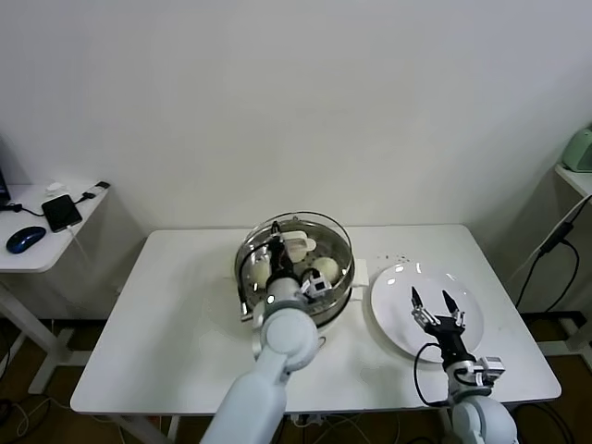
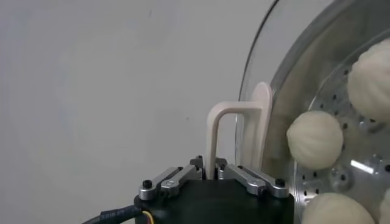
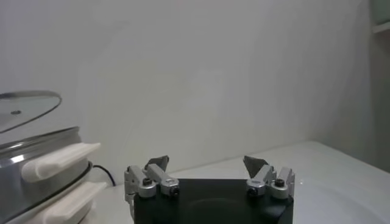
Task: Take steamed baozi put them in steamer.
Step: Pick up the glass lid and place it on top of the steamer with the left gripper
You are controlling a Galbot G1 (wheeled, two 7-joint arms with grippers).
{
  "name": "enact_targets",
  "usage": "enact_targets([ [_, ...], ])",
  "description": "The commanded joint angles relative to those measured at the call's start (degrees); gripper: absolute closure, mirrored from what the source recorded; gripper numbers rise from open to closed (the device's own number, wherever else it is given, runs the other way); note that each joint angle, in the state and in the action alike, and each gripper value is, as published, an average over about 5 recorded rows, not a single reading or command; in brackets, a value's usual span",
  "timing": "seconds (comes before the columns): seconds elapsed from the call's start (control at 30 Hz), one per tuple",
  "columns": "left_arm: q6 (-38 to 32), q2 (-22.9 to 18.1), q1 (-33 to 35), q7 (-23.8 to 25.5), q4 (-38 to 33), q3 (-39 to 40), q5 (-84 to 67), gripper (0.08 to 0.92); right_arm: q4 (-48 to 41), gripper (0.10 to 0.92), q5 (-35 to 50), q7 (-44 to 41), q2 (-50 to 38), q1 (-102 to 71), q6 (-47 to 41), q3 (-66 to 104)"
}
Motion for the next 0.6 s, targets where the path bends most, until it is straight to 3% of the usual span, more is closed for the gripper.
enact_targets([
  [0.03, 2.17, -2.81, -1.38, -2.59, 5.76, 2.03, 4.36, 0.828, -0.37, 0.203, 0.01, -0.02, 0.24, 0.09, 0.23, -0.12],
  [0.6, 2.51, -2.81, -0.23, -0.17, 5.55, 2.24, 5.29, 0.828, -1.16, 0.203, 0.03, -0.33, 0.01, 0.29, 0.47, -0.8],
])
